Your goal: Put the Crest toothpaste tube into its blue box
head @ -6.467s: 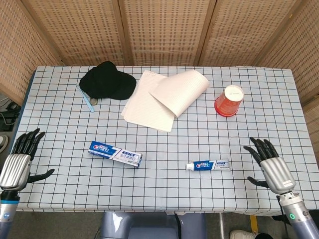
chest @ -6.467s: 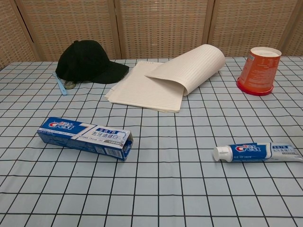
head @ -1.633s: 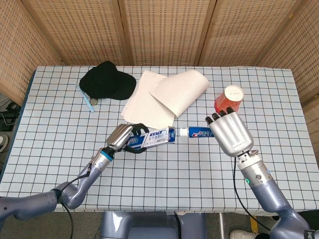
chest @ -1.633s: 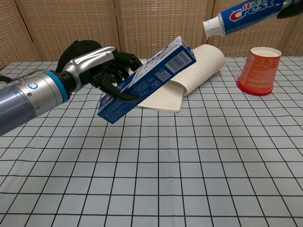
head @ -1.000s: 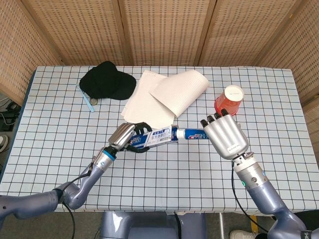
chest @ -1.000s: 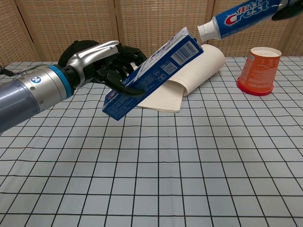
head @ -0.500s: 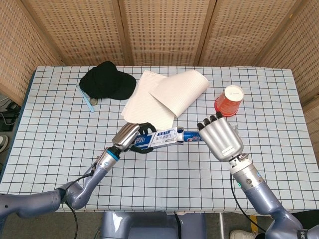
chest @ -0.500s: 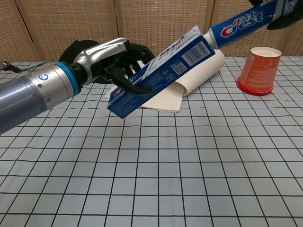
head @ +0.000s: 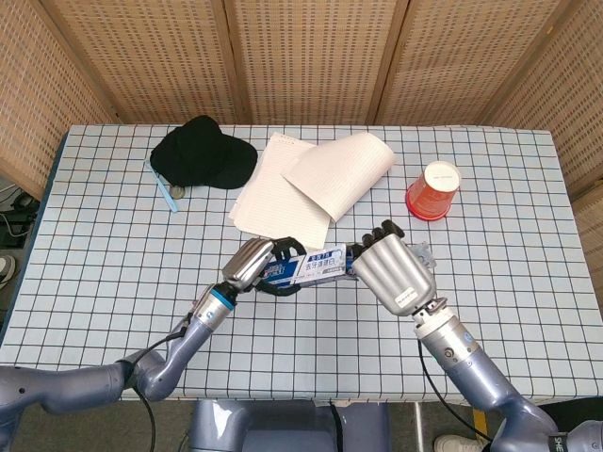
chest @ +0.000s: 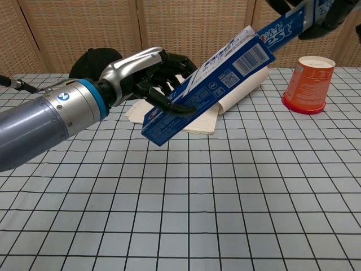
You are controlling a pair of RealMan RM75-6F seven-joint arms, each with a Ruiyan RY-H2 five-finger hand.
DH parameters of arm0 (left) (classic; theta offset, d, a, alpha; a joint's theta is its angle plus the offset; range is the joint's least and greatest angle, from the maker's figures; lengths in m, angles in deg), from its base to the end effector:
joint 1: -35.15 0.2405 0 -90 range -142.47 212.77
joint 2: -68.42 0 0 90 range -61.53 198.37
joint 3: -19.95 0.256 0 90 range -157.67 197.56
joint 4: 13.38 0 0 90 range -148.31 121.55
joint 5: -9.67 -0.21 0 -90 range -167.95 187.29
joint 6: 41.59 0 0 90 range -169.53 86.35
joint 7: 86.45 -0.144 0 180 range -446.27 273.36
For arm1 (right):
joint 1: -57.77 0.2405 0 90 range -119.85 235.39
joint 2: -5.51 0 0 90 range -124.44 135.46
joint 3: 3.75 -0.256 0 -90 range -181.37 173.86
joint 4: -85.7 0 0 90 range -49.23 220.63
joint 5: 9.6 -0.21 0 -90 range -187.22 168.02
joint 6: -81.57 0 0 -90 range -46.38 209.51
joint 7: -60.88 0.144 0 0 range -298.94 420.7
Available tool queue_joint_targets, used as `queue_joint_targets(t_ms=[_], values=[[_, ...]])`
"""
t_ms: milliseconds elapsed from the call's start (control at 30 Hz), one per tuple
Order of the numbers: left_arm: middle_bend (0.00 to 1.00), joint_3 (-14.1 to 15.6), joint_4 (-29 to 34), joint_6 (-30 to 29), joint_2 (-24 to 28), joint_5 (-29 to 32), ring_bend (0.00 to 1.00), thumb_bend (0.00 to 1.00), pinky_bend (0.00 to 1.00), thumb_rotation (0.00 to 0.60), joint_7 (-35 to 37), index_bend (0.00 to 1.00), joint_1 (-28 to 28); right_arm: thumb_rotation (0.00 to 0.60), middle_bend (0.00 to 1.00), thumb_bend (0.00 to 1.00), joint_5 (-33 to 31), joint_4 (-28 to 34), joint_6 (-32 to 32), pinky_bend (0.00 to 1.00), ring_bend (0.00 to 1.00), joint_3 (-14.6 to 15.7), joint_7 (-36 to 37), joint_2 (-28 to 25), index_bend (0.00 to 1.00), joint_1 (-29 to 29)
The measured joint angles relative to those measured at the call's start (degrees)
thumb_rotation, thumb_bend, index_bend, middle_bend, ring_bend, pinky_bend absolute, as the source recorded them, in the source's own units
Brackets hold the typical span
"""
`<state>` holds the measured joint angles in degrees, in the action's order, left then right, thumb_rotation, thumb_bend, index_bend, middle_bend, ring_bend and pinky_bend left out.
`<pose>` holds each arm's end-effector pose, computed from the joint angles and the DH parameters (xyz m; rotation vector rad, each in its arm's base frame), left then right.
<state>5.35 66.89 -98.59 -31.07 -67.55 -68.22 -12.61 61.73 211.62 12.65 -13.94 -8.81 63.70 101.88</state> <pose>-0.0562 0.3364 -0.0518 -1.8004 -1.4476 -1.5764 -0.0472 -0.2787 0.1336 1.8744 0.1038 0.7319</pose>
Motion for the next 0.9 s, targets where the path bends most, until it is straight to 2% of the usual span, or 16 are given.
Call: queue_joint_targets(t_ms=[33, 100, 133, 167, 233, 333, 400, 667, 767, 900], values=[[0.41, -0.12, 0.01, -0.09, -0.33, 0.11, 0.47, 0.25, 0.48, 0.600, 0.37, 0.54, 0.00, 0.600, 0.36, 0.23, 0.41, 0.14, -0.11, 0.53, 0.41, 0.08, -0.56, 0.05, 0.33, 0.09], [0.41, -0.36, -0.07, -0.45, -0.98, 0.22, 0.47, 0.24, 0.48, 0.600, 1.18, 0.54, 0.04, 0.600, 0.14, 0.08, 1.19, 0.67, -0.51, 0.42, 0.23, 0.34, -1.33, 0.09, 0.12, 0.12], [0.41, -0.43, -0.14, -0.59, -1.19, 0.22, 0.47, 0.24, 0.47, 0.600, 1.51, 0.54, 0.05, 0.600, 0.05, 0.03, 1.44, 0.86, -0.73, 0.33, 0.13, 0.40, -1.46, 0.09, 0.04, 0.08], [0.41, -0.49, -0.20, -0.66, -1.37, 0.22, 0.47, 0.24, 0.47, 0.600, 1.88, 0.54, 0.06, 0.600, 0.02, 0.01, 1.61, 1.03, -0.96, 0.28, 0.08, 0.44, -1.60, 0.08, 0.02, 0.02], [0.41, -0.60, -0.34, -0.65, -1.73, 0.28, 0.47, 0.24, 0.47, 0.600, 2.73, 0.55, 0.05, 0.600, 0.00, 0.00, 2.00, 1.41, -1.60, 0.16, 0.01, 0.49, -2.06, 0.08, 0.00, -0.18], [0.41, -0.82, -0.55, -0.64, -2.27, 0.33, 0.47, 0.24, 0.47, 0.600, 3.91, 0.55, 0.00, 0.600, 0.00, 0.00, 3.32, 1.86, -2.29, 0.04, 0.00, 0.37, -2.17, -0.01, 0.00, -0.41], [0.41, -1.00, -0.60, -0.83, -2.72, 0.30, 0.47, 0.24, 0.47, 0.600, 5.10, 0.55, 0.03, 0.600, 0.00, 0.00, 4.81, 1.97, -3.20, 0.01, 0.00, 0.00, -2.07, -0.43, 0.00, -0.65], [0.41, -1.23, -0.75, -2.51, -3.12, -0.85, 0.47, 0.24, 0.47, 0.600, 7.29, 0.55, 0.54, 0.600, 0.00, 0.00, 6.47, -0.02, -8.50, 0.00, 0.00, -2.81, 1.19, -2.72, 0.00, -2.90], [0.41, -1.14, -0.42, -2.67, -2.00, -1.12, 0.47, 0.24, 0.47, 0.600, 7.52, 0.55, 0.88, 0.600, 0.00, 0.00, 4.18, -1.91, -9.43, 0.00, 0.00, -3.48, 5.08, -3.76, 0.00, -4.31], [0.41, -0.23, -0.02, -2.85, 1.17, -2.51, 0.47, 0.24, 0.46, 0.600, 7.21, 0.55, 1.52, 0.600, 0.00, 0.00, 1.15, -6.21, -9.36, 0.00, 0.00, -3.53, 13.97, -4.67, 0.00, -6.51]])
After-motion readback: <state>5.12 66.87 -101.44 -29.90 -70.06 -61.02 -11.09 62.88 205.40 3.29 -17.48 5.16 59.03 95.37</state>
